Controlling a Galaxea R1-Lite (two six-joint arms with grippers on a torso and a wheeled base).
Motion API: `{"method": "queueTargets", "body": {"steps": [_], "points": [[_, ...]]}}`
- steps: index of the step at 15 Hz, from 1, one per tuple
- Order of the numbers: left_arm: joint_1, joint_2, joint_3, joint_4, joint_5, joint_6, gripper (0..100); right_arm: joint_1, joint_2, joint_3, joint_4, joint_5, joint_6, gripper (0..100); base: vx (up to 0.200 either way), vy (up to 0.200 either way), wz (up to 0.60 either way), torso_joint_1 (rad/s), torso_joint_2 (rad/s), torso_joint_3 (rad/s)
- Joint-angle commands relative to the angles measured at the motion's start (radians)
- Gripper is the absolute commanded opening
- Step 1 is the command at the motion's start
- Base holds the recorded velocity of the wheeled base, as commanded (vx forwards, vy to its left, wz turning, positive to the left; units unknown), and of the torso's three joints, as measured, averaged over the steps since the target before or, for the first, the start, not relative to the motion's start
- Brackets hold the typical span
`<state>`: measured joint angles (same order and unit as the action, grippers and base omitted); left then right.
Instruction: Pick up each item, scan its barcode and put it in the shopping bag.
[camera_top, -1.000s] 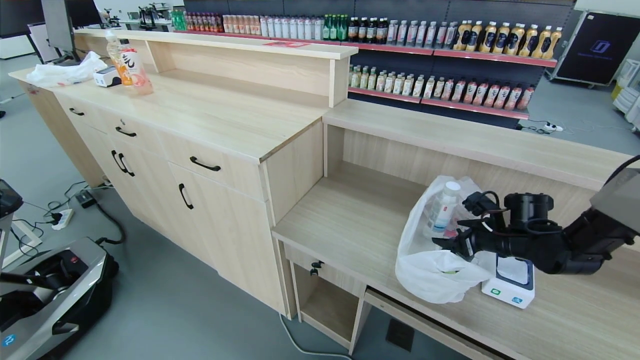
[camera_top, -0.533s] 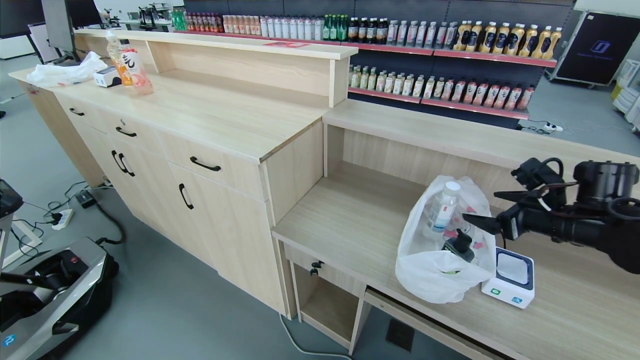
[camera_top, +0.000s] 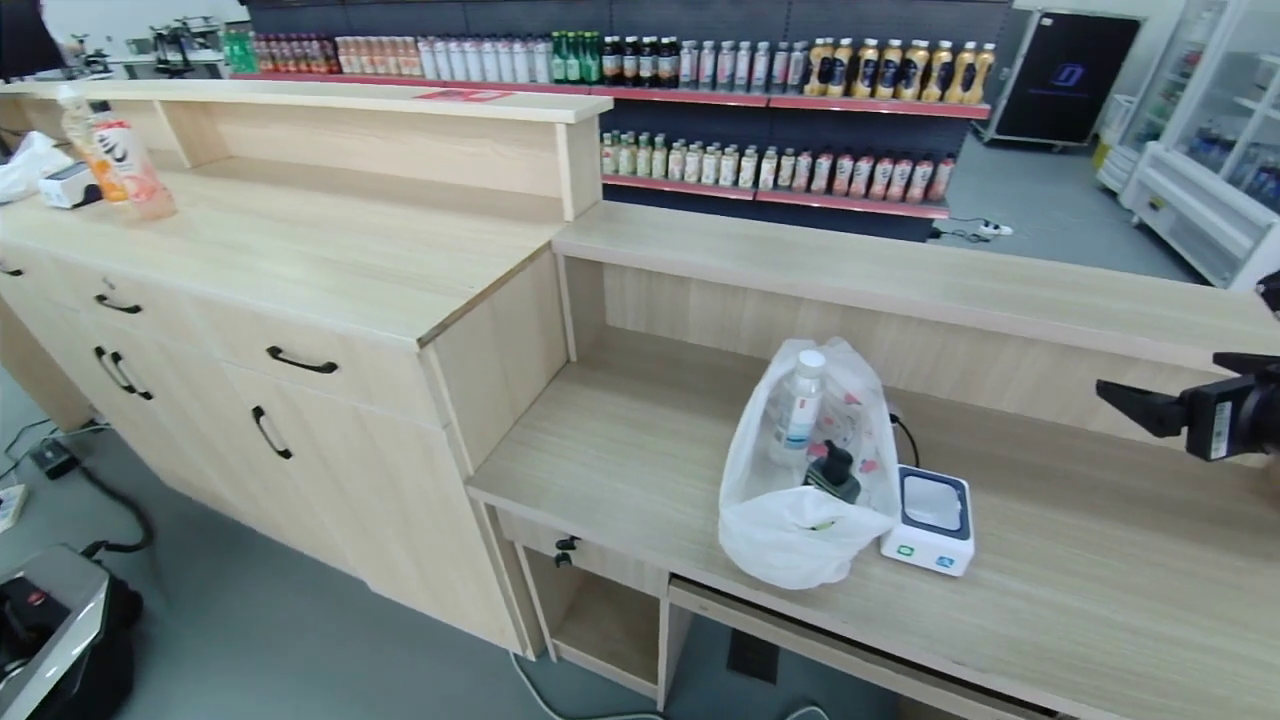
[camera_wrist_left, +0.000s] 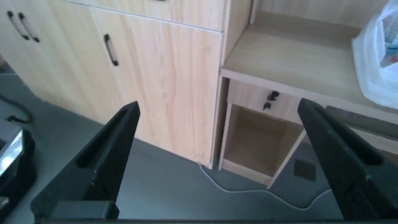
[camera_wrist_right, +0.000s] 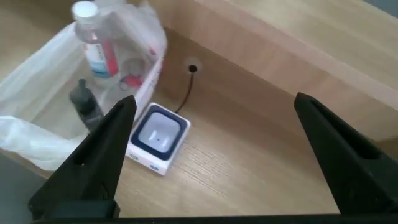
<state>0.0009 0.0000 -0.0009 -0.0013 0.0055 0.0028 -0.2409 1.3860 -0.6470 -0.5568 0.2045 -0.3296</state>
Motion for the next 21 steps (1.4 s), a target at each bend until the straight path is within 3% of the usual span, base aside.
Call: {"method": "queueTargets", "body": {"steps": [1,5,7,11,14,17,21], "points": [[0.001,0.000,-0.001,0.000,0.001,0.000,100,-0.014,-0.145,0.076,0.002,-0.028,0.029,100,0.000,0.000,-0.60,0.002,0.00,0.002],[0.001,0.000,-0.001,0.000,0.001,0.000,100,-0.026,-0.340,0.276,-0.009,-0.030,0.060,100,0.000,0.000,-0.60,-0.002,0.00,0.002],[0.001,0.000,-0.001,0.000,0.001,0.000,100,-0.023,-0.466,0.394,-0.018,-0.027,0.205,100,0.000,0.000,0.00,0.000,0.00,0.000],[0.001,0.000,-0.001,0.000,0.001,0.000,100,0.015,-0.782,0.647,-0.002,-0.045,0.231,100,0.000,0.000,0.00,0.000,0.00,0.000],[0.001,0.000,-0.001,0.000,0.001,0.000,100,0.104,-0.975,0.647,0.229,-0.195,0.300,100,0.000,0.000,0.00,0.000,0.00,0.000],[0.001,0.000,0.001,0.000,0.001,0.000,100,0.147,-1.265,0.647,0.499,-0.208,0.314,100,0.000,0.000,0.00,0.000,0.00,0.000],[0.001,0.000,-0.001,0.000,0.001,0.000,100,0.161,-1.289,0.647,0.495,-0.208,0.317,100,0.000,0.000,0.00,0.000,0.00,0.000]]}}
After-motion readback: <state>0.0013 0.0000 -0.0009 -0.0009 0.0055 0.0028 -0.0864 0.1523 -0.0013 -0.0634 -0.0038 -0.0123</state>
